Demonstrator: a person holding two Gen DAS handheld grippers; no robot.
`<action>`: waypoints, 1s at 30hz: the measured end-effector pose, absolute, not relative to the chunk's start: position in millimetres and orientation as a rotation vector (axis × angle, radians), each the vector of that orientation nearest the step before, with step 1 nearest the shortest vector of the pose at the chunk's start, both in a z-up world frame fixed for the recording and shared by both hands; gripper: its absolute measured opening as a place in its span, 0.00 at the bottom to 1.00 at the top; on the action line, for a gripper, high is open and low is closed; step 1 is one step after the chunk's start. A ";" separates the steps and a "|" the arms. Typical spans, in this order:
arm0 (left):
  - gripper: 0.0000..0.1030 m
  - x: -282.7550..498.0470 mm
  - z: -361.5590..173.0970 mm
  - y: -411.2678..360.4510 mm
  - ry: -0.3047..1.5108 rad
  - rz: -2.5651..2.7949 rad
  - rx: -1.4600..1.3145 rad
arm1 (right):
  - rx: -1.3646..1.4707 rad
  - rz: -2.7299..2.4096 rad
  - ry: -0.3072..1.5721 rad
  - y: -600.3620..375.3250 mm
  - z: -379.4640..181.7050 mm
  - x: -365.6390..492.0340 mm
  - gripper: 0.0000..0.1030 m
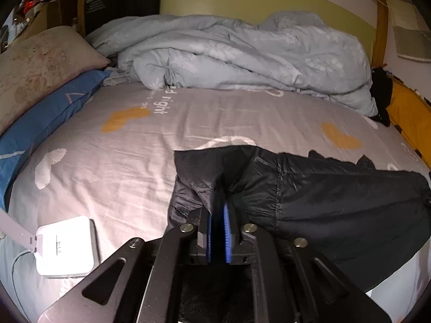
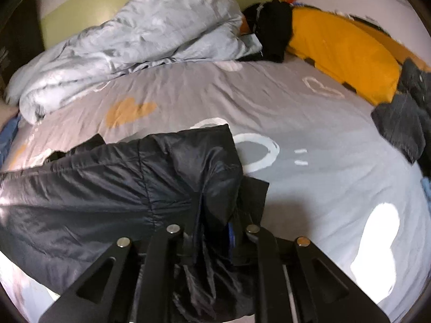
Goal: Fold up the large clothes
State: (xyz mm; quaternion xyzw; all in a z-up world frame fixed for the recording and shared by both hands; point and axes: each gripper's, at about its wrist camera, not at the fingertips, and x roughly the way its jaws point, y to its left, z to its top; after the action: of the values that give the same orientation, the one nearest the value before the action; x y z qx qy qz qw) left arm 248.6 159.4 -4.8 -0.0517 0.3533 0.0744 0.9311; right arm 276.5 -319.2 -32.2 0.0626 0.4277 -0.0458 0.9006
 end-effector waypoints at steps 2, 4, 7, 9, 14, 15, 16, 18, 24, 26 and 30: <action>0.14 242.3 1.1 160.2 0.699 0.165 -0.104 | 0.151 -0.097 0.867 -322.2 -27.1 272.2 0.15; 0.16 236.4 6.9 159.0 0.678 0.177 -0.086 | 0.144 -0.114 0.841 -324.4 -20.9 266.8 0.17; 0.16 227.4 15.5 156.6 0.646 0.180 -0.070 | 0.152 -0.134 0.805 -329.9 -12.9 258.4 0.21; 0.16 220.6 22.5 154.4 0.627 0.175 -0.072 | 0.164 -0.145 0.780 -334.6 -7.0 250.9 0.23; 0.16 198.5 44.6 143.9 0.553 0.137 -0.068 | 0.191 -0.144 0.694 -341.4 10.4 230.5 0.23; 0.16 193.7 48.2 140.2 0.543 0.126 -0.069 | 0.198 -0.129 0.677 -341.0 14.2 227.5 0.23; 0.16 189.7 51.3 136.4 0.536 0.113 -0.072 | 0.201 -0.114 0.654 -339.1 19.0 223.7 0.23; 0.16 183.0 55.8 126.2 0.531 0.059 -0.082 | 0.201 -0.081 0.608 -332.8 27.4 215.9 0.25; 0.16 175.7 53.9 89.8 0.565 -0.033 -0.046 | 0.182 0.028 0.585 -291.7 32.9 203.3 0.28; 0.16 175.7 54.6 82.5 0.558 -0.038 -0.026 | 0.154 0.082 0.602 -276.2 30.3 204.3 0.28; 0.16 177.3 58.7 81.9 0.551 -0.047 -0.059 | 0.114 0.128 0.601 -255.0 28.2 200.7 0.28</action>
State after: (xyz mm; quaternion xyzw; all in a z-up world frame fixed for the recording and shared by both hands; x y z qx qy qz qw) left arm 177.3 81.9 58.7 -0.0290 0.2719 -0.0233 0.9616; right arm 200.7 -255.0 28.2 0.0562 0.2958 0.0631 0.9515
